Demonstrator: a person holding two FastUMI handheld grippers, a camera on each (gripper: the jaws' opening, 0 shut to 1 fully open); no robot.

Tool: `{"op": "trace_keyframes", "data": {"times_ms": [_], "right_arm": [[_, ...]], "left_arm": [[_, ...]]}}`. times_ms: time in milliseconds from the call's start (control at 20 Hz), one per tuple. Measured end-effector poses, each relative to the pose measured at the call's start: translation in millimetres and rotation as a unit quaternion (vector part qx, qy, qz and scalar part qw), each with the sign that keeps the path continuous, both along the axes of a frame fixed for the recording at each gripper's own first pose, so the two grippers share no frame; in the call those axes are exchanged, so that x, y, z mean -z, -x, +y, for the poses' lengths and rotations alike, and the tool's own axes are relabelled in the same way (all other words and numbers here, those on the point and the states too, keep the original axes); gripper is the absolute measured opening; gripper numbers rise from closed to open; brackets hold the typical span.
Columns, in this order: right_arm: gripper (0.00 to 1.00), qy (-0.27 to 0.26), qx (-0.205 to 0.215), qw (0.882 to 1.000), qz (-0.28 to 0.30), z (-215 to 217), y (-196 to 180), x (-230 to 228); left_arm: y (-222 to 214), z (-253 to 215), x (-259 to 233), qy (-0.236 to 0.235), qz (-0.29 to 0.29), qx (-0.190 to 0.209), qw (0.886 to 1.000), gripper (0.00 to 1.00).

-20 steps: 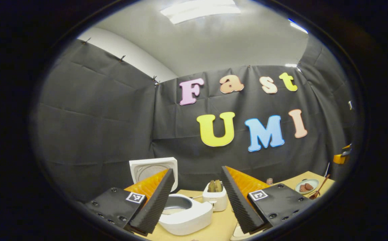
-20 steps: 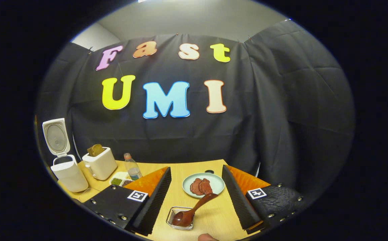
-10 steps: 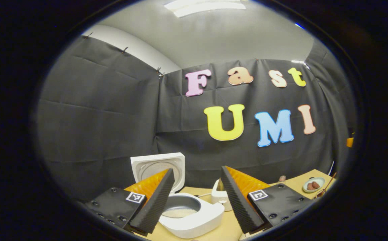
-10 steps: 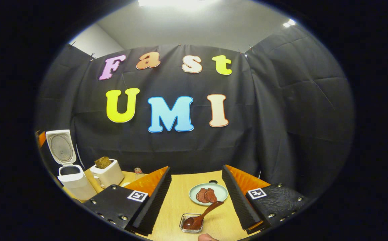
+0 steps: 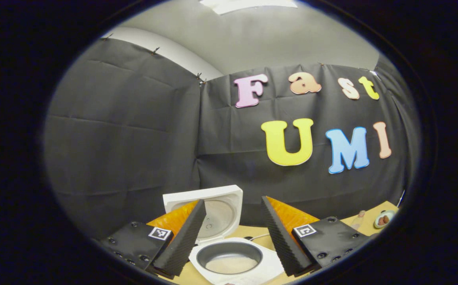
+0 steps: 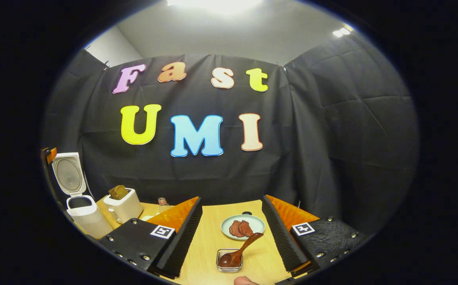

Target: Close the left gripper, press the button to open the rice cooker; take a wooden spoon from the chopstick holder with the right hand, scoop a spoonful of rice and pour it into the rice cooker, then put the wooden spoon back into the chopstick holder.

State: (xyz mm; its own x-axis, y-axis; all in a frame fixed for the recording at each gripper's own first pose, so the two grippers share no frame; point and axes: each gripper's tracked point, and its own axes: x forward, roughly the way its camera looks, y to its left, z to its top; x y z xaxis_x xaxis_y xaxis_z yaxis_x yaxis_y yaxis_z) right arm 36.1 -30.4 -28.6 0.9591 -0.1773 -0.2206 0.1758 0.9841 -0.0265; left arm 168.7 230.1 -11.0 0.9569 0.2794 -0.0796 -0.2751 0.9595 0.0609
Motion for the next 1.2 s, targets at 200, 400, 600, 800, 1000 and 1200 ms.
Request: {"op": "trace_keyframes", "data": {"times_ms": [200,400,600,800,1000,1200], "right_arm": [[0.92,0.0,0.023,1.0,0.004,4,15,8],[0.92,-0.003,0.044,0.999,0.014,5,30,20],[0.92,-0.003,0.062,0.998,0.025,4,39,30],[0.92,0.003,0.065,0.997,0.029,7,44,33],[0.92,0.021,0.064,0.997,0.037,7,47,36],[0.93,0.025,0.051,0.998,0.041,15,44,38]], "left_arm": [[-40,28,-4,-0.024,-0.009,-0.009,1.0,0.96],[-82,60,0,-0.021,-0.009,-0.02,1.0,0.96],[-119,91,9,0.001,-0.011,-0.032,0.999,0.96],[-156,118,31,0.024,0.01,-0.048,0.999,0.97],[-176,141,62,0.032,0.051,-0.076,0.995,0.97],[-179,142,79,0.032,0.073,-0.082,0.994,0.98]]}}
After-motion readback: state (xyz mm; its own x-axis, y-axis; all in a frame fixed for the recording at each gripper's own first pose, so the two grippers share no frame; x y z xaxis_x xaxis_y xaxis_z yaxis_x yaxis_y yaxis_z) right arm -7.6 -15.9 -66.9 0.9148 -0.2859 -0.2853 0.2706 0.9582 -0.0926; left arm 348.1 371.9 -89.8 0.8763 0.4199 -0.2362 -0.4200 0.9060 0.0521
